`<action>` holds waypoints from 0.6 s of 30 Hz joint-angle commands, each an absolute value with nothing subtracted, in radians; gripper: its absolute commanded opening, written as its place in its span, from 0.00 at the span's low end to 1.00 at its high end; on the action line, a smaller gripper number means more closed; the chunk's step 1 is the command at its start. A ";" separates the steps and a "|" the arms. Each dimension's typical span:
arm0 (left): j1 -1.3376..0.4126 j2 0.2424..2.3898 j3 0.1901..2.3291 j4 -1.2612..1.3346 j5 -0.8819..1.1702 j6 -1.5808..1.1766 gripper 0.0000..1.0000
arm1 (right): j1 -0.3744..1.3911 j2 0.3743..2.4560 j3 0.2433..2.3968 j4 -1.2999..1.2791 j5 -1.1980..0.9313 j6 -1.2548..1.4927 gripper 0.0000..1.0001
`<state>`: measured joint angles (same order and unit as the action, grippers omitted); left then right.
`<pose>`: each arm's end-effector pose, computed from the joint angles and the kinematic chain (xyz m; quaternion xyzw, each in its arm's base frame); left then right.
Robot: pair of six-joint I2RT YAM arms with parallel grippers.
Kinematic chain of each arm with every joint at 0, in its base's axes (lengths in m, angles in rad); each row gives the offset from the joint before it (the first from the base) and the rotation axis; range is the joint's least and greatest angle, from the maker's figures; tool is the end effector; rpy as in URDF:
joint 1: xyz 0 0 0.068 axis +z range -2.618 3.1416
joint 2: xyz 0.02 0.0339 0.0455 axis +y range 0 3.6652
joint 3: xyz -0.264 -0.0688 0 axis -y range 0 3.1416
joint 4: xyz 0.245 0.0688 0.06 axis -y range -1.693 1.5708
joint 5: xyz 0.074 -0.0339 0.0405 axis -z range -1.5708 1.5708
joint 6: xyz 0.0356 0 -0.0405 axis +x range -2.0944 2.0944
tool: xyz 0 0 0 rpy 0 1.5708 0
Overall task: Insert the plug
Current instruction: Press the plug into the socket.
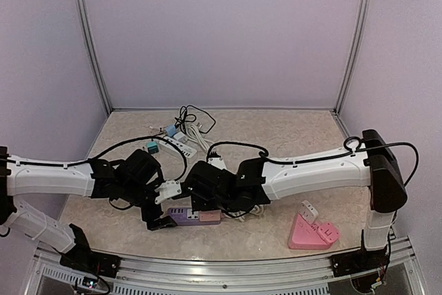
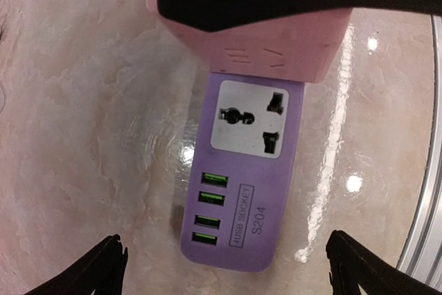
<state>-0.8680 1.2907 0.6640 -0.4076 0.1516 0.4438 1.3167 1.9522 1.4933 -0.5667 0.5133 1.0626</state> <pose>0.1487 -0.1839 0.1783 0.6023 0.7497 -0.1270 0.2430 0.1222 0.4011 0.2140 -0.0502 0.9327 0.1508 0.3238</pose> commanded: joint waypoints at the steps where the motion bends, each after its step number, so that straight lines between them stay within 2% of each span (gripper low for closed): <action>1: -0.848 1.271 0.683 -0.378 0.148 0.403 0.99 | 1.328 1.999 1.485 -0.532 0.484 1.059 0.88; 6: -0.802 1.270 0.698 -0.392 0.189 0.394 0.99 | 1.328 1.995 1.430 -0.522 0.482 1.086 0.75; 11: -0.801 1.276 0.722 -0.384 0.207 0.382 0.99 | 1.332 2.002 1.403 -0.571 0.478 1.091 0.51; 18: -0.855 1.294 0.727 -0.294 0.297 0.316 0.99 | 1.357 1.955 1.335 -0.635 0.535 1.063 0.44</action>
<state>-0.8238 1.2850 0.7078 -0.3641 0.2150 0.3706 1.3350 1.9526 1.4097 -0.4725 0.5194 1.0817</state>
